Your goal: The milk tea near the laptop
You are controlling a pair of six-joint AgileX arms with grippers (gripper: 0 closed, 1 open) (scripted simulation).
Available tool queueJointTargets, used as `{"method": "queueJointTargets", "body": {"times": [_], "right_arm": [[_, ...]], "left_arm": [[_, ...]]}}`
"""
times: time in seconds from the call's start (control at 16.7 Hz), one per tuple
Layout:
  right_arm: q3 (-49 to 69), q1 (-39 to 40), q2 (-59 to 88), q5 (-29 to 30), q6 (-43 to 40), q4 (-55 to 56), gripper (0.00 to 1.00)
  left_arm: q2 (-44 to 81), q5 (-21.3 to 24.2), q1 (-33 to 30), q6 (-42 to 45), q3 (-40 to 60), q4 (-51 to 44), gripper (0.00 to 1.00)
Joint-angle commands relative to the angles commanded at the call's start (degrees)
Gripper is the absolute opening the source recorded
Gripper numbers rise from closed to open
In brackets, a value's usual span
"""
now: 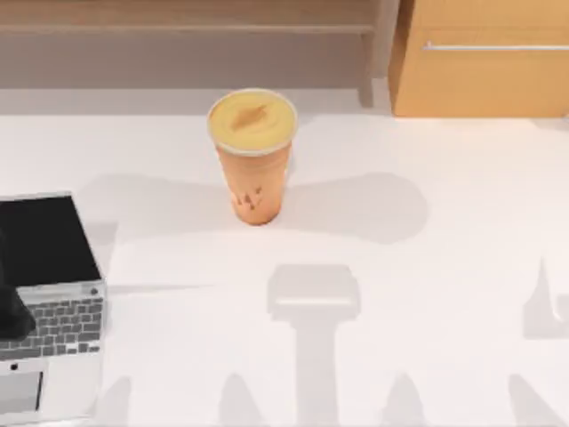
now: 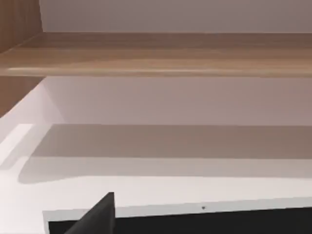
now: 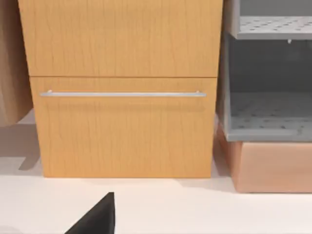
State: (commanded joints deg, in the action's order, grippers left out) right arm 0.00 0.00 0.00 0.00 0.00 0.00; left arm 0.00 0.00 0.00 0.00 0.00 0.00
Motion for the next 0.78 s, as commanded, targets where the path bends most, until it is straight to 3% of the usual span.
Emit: {"method": "queueJointTargets", "body": {"times": [0.3, 0.78], "right_arm": [[0.0, 0.0, 0.0, 0.0, 0.0, 0.0, 1.00], [0.0, 0.0, 0.0, 0.0, 0.0, 0.0, 1.00]], "left_arm": [[3.0, -1.6, -1.4, -0.1, 0.8, 2.1, 1.00], [25.9, -11.1, -11.3, -1.2, 7.1, 16.8, 1.00]]}}
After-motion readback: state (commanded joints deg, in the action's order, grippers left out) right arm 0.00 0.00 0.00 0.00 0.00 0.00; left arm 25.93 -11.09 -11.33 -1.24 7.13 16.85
